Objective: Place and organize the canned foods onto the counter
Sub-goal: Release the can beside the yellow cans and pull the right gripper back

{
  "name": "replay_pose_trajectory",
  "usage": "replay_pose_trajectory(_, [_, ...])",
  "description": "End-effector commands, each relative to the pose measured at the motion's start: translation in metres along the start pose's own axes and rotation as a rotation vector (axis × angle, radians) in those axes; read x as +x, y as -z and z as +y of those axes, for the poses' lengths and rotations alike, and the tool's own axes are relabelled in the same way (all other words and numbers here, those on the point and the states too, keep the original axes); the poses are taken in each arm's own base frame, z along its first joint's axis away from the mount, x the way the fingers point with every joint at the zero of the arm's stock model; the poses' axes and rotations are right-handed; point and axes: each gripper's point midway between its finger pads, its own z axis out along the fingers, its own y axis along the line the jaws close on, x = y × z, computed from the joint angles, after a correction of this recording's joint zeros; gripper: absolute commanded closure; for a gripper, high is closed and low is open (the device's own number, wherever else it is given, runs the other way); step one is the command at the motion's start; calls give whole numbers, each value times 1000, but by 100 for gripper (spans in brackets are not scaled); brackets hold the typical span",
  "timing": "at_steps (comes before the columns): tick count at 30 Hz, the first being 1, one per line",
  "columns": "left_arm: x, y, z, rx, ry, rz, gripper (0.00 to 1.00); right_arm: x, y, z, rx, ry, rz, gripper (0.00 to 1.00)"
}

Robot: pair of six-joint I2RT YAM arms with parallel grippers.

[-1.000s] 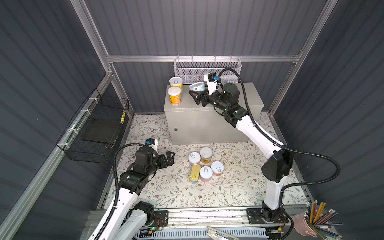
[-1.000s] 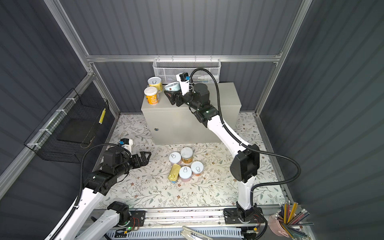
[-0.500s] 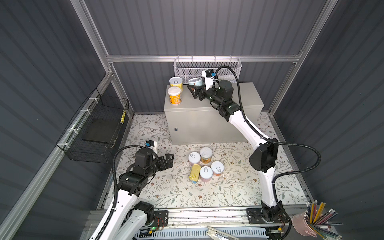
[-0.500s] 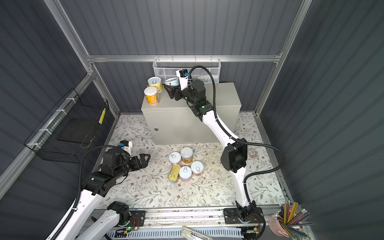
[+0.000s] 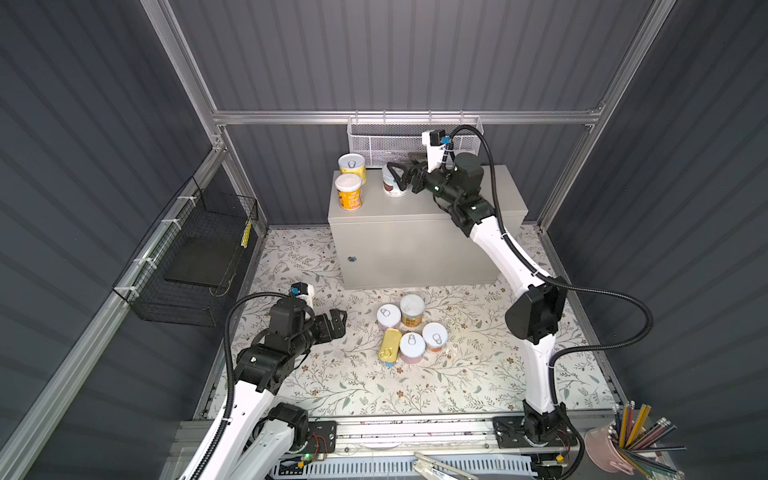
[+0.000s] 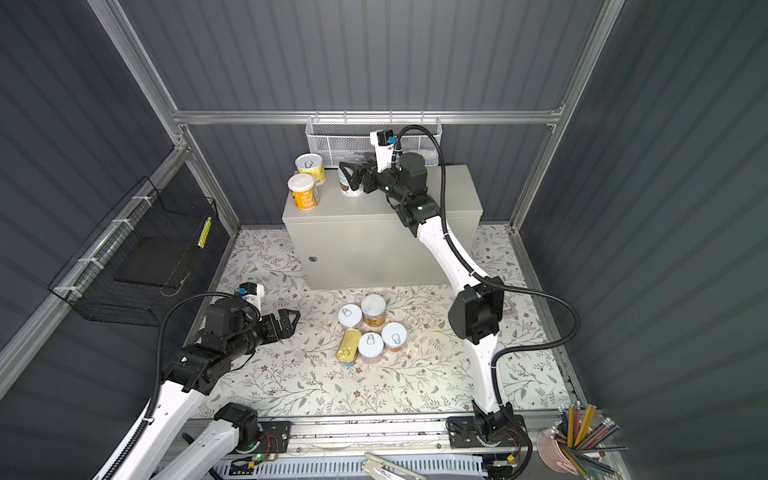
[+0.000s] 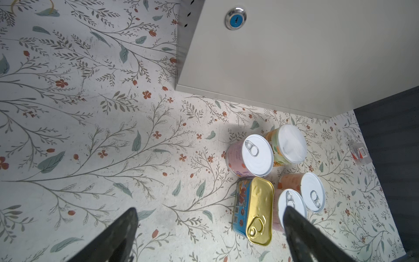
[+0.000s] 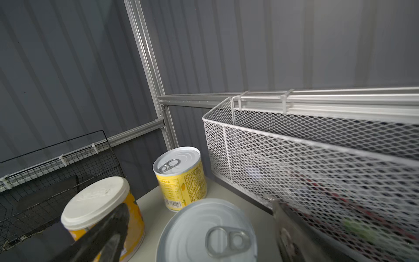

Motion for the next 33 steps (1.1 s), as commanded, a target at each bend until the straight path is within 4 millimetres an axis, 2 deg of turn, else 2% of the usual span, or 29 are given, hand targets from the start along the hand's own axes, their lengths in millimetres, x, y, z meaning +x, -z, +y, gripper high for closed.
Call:
replay_pose_trajectory(1, [-1, 5, -2, 13, 5, -1, 0, -51, 33, 23, 1, 73, -53, 1])
replay_pose_trajectory(6, [1, 2, -4, 26, -18, 14, 0, -56, 75, 34, 58, 60, -6, 1])
replay_pose_trajectory(12, [4, -5, -12, 72, -48, 36, 0, -33, 141, 53, 60, 12, 3, 1])
replay_pose_trajectory(15, [3, -6, -17, 93, -51, 51, 0, -24, 175, 59, 114, 5, 15, 1])
replay_pose_trajectory(21, [8, -15, -27, 147, -23, 98, 0, 15, 232, 53, 276, 4, 119, 1])
replay_pose_trajectory(24, [14, -19, -32, 181, 1, 125, 0, 35, 260, 57, 312, -60, 147, 1])
replay_pose_trajectory(29, [34, -27, -35, 194, 4, 209, 0, 76, 292, 78, 255, -221, 161, 1])
replay_pose_trajectory(33, [57, -33, -35, 161, -54, 270, 0, 112, 311, 84, 252, -315, 198, 1])
